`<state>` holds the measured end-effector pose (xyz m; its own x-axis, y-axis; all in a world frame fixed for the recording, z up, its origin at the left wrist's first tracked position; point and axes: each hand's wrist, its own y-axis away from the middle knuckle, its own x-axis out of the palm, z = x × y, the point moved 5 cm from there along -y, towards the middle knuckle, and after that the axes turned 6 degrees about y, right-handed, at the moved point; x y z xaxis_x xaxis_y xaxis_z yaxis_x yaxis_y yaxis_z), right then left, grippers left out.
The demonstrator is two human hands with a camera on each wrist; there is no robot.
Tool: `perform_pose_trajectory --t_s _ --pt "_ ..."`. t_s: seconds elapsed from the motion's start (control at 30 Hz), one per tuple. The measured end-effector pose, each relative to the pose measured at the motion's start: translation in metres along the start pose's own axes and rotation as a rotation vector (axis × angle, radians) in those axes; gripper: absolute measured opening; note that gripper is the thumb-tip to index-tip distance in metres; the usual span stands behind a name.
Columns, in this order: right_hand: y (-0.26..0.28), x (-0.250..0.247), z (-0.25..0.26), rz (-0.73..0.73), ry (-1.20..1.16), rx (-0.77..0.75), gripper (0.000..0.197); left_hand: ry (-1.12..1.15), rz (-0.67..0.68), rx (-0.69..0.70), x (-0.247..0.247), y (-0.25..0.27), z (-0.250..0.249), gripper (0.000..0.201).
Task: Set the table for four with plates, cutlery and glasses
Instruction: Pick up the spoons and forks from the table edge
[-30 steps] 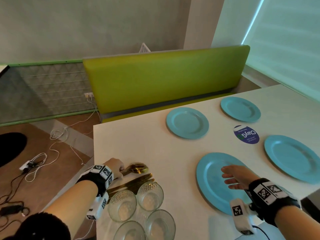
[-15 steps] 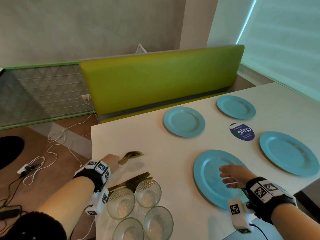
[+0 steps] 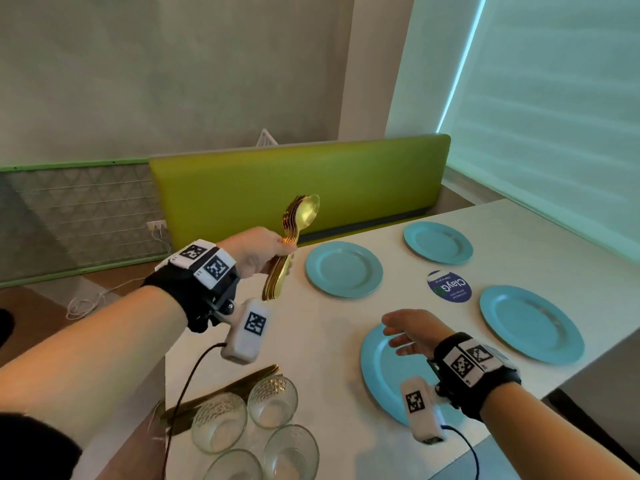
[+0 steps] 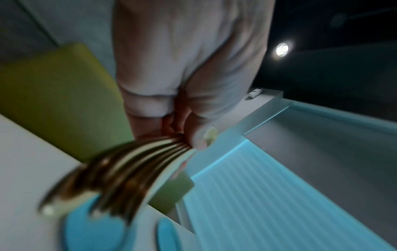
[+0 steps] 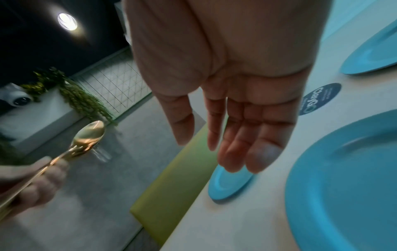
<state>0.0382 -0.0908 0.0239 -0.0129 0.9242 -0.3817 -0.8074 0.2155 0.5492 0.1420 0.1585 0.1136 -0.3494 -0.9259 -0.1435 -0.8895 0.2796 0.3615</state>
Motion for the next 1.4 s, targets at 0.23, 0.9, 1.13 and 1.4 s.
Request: perform_pose_trajectory --t_s 0.23,0.9,1.13,1.4 --pt "0.029 -0.023 0.021 -0.020 -0.147 -0.121 0.029 0.306 0.127 -0.004 0.114 0.003 -0.010 0.020" --pt "-0.013 -0.132 -0.044 -0.156 -0.232 -0.159 0.014 0.441 0.213 -0.178 0.298 -0.032 0.050 0.015" --pt "-0.064 -0.175 -0.088 -0.179 -0.094 -0.016 0.017 0.431 -0.015 -0.218 0.291 -0.071 0.068 0.015" --pt "-0.118 -0.169 -0.138 -0.068 0.234 0.156 0.010 0.454 -0.184 -0.247 0.266 -0.092 0.089 0.018"
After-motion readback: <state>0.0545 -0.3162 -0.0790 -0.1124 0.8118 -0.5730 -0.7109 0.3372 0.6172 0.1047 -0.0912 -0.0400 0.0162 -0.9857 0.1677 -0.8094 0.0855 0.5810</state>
